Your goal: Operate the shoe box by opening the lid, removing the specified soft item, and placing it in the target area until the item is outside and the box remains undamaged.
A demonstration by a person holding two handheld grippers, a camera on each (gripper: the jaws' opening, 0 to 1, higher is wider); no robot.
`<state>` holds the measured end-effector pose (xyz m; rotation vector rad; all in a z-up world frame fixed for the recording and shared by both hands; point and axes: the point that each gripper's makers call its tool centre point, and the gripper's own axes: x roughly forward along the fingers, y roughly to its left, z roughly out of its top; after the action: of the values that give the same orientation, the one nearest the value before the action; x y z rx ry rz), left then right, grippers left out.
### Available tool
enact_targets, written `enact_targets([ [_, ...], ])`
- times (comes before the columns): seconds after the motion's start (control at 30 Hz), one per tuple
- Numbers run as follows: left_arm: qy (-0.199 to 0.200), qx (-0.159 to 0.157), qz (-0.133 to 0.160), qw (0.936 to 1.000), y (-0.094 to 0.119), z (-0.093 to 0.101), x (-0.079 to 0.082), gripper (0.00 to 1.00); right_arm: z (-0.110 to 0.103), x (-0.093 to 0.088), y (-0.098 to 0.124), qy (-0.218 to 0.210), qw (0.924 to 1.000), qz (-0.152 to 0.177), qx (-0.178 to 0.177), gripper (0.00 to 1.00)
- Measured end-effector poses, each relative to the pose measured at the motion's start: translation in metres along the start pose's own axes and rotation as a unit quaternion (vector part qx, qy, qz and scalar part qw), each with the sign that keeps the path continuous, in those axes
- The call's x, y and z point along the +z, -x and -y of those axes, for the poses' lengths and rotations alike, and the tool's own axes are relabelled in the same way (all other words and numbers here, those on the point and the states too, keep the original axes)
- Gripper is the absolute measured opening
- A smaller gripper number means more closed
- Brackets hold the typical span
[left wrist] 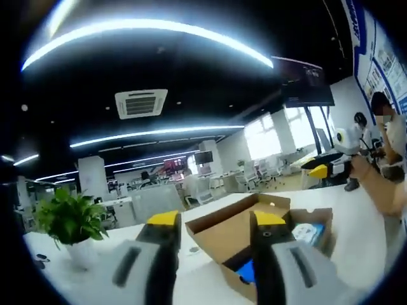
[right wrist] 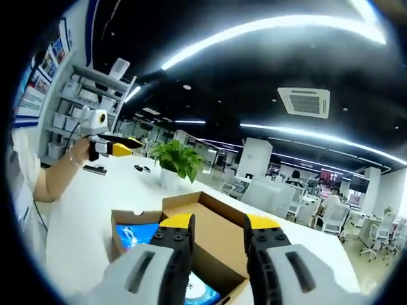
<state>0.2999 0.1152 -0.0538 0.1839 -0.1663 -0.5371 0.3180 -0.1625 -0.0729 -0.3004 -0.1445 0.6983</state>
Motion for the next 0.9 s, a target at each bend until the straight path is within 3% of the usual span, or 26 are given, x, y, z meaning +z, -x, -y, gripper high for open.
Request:
enact_targets([
  [0.13,0.014,0.014,-0.003,0.9998,0.009,-0.003,-0.024,0.45,-0.001,-0.011,0.006,-0.01,0.9999,0.009,0.007,0.31],
  [0.23,0.041,0.006,-0.004,0.9991,0.013,-0.003,-0.035,0.45,0.005,-0.02,0.007,-0.019,0.9997,0.012,0.004,0.31],
  [0.4,0.045,-0.001,-0.01,0.999,0.012,-0.002,-0.049,0.45,0.016,-0.033,0.005,-0.028,0.9995,0.015,-0.008,0.31],
  [0.57,0.034,-0.018,-0.023,0.999,0.007,0.0,-0.06,0.48,0.012,-0.038,0.003,-0.015,0.9998,0.009,-0.005,0.32],
  [0.73,0.03,-0.024,-0.029,0.9989,0.008,-0.002,-0.063,0.48,0.005,-0.038,0.001,-0.005,0.9999,0.011,0.008,0.33],
  [0.9,0.037,-0.029,-0.018,0.9987,0.01,-0.008,-0.058,0.48,0.005,-0.04,0.001,-0.009,0.9998,0.015,0.011,0.33],
])
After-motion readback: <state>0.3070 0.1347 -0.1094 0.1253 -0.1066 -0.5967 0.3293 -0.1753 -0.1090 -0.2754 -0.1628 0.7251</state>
